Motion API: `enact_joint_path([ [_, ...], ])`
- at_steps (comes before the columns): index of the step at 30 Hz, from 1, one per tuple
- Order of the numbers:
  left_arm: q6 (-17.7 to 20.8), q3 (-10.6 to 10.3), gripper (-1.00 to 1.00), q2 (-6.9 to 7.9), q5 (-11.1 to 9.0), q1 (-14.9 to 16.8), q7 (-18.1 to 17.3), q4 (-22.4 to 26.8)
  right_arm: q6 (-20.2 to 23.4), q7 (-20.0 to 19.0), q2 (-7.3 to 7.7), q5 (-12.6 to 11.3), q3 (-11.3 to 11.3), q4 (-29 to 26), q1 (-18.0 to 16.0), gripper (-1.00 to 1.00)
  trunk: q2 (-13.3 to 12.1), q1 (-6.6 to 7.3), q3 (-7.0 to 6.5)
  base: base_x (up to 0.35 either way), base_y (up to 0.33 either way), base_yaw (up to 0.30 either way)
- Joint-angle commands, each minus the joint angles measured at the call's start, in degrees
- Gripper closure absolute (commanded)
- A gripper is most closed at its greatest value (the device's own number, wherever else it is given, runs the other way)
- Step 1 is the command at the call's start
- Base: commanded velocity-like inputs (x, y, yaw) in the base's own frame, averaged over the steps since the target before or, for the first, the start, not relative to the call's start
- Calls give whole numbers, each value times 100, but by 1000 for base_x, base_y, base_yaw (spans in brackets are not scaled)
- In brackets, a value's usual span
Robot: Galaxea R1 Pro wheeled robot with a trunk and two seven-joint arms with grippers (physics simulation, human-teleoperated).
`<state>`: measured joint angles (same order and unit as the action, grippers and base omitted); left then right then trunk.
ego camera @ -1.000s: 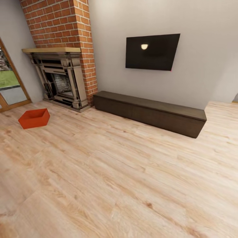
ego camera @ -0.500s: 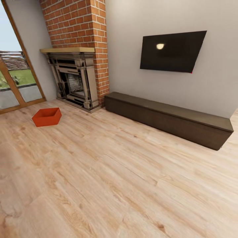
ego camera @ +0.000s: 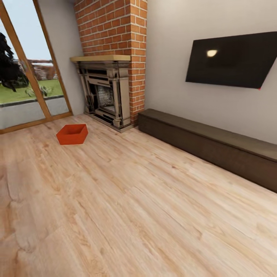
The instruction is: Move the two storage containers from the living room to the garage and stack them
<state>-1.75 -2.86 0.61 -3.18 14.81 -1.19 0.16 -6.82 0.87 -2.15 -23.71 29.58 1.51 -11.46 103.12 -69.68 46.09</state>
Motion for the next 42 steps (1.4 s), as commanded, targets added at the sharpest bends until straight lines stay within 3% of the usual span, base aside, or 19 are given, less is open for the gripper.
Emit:
enact_joint_path([
  [1, -18, -30, -100, 1, -33, 4, -12, -7, -30, 9, -4, -46, 48, 16, -5, -100, 2, -3, 5, 324, 0, 268],
  [16, -18, -30, -100, 1, -33, 4, -12, -7, -26, 3, -4, -46, 48, 16, -5, -100, 2, -3, 5, 324, 0, 262],
  [42, -18, -30, -100, 1, -33, 4, -12, -7, -14, 5, -14, -46, 48, 16, -5, -100, 2, -3, 5, 324, 0, 35],
])
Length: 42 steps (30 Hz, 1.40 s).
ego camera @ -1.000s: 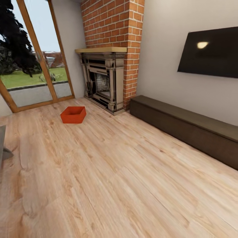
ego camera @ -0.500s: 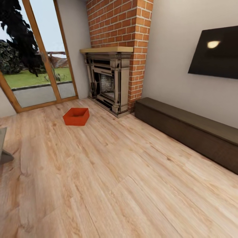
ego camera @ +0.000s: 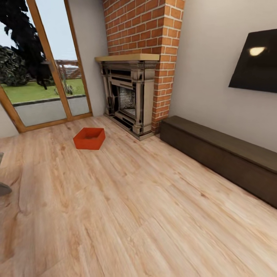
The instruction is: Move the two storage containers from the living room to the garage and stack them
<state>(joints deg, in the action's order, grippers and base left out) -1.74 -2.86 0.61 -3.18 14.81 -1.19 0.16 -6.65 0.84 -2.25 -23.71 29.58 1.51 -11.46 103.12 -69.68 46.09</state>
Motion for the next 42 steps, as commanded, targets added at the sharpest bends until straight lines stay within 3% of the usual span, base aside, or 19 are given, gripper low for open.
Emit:
enact_joint_path([
  [1, -19, -30, -100, 1, -33, 4, -12, -7, -34, 11, -3, -46, 48, 16, -5, -100, 2, -3, 5, 324, 0, 243],
  [42, -19, -30, -100, 1, -33, 4, -13, -7, -47, 13, -4, -46, 48, 16, -5, -100, 2, -3, 5, 324, 0, 268],
])
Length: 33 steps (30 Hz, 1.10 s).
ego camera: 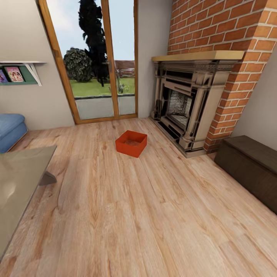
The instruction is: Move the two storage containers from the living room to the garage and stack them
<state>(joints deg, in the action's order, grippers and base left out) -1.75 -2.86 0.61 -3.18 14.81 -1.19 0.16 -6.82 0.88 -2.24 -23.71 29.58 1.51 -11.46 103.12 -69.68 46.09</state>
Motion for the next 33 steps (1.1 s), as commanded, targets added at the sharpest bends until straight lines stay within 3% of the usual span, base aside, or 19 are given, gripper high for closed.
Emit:
enact_joint_path([
  [1, -18, -30, -100, 1, -34, 4, -12, -7, -30, 9, -4, -46, 48, 16, -5, -100, 2, -3, 5, 324, 0, 269],
  [33, -18, -30, -100, 1, -34, 4, -13, -7, -30, 9, -4, -45, 48, 16, -5, -100, 2, -3, 5, 324, 0, 269],
])
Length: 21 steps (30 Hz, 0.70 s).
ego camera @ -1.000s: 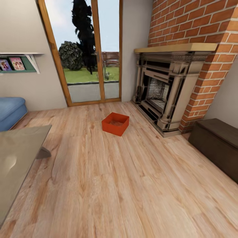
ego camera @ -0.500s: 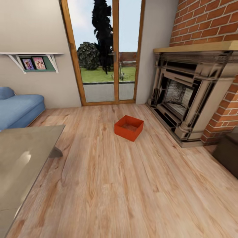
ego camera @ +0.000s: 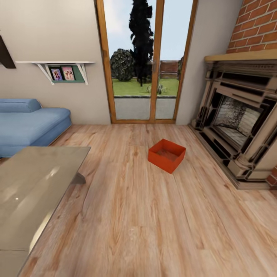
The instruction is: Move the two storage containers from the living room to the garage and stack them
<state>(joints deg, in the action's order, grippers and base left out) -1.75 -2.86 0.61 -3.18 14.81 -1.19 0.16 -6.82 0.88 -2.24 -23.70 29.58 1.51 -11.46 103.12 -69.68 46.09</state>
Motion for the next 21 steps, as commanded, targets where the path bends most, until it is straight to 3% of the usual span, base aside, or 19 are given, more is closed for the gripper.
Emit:
enact_joint_path([
  [1, -18, -30, -100, 1, -34, 4, -12, -7, -30, 9, -4, -46, 48, 16, -5, -100, 2, -3, 5, 324, 0, 269],
  [6, -18, -30, -100, 1, -34, 4, -12, -7, -24, 9, 2, -42, 48, 16, -5, -100, 2, -3, 5, 324, 0, 239],
  [21, -16, -30, -100, 1, -34, 4, -13, -7, -21, 8, 4, -38, 48, 16, -5, -100, 2, -3, 5, 324, 0, 6],
])
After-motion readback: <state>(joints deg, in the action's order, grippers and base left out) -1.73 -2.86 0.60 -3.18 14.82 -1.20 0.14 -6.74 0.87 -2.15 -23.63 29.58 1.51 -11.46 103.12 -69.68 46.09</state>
